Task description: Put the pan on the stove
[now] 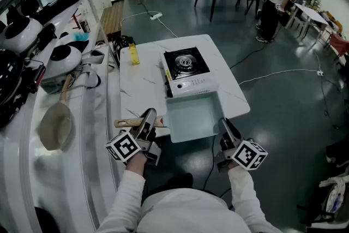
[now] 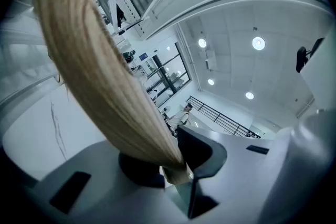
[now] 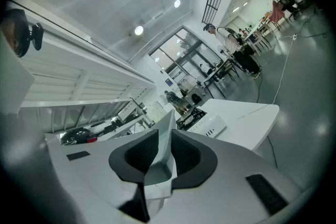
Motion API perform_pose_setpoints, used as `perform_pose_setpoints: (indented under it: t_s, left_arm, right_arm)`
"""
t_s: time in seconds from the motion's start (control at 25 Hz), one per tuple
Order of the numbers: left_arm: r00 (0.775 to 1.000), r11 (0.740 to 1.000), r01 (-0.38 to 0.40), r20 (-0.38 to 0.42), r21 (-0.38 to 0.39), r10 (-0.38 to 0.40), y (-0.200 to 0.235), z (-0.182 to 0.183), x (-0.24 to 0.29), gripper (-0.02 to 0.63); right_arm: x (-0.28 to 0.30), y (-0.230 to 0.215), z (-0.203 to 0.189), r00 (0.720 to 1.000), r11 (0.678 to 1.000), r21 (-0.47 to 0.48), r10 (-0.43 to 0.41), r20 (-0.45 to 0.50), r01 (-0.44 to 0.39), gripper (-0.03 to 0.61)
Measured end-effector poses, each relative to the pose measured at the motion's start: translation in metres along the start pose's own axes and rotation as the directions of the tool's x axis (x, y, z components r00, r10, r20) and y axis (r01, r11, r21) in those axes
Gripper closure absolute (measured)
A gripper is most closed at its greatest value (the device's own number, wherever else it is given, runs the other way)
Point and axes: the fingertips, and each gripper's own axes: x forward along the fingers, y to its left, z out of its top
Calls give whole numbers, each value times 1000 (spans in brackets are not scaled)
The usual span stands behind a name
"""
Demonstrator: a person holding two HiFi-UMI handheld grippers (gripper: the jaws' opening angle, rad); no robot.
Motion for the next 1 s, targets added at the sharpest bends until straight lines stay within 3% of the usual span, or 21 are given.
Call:
perform_pose_setpoints:
  t_s: [1.0]
  left_arm:
    - [999,999,-38,18,2,38,1,-9,24,526]
  right_arm:
    - [17,-26,13,999,999,35,22,-24,-21,482]
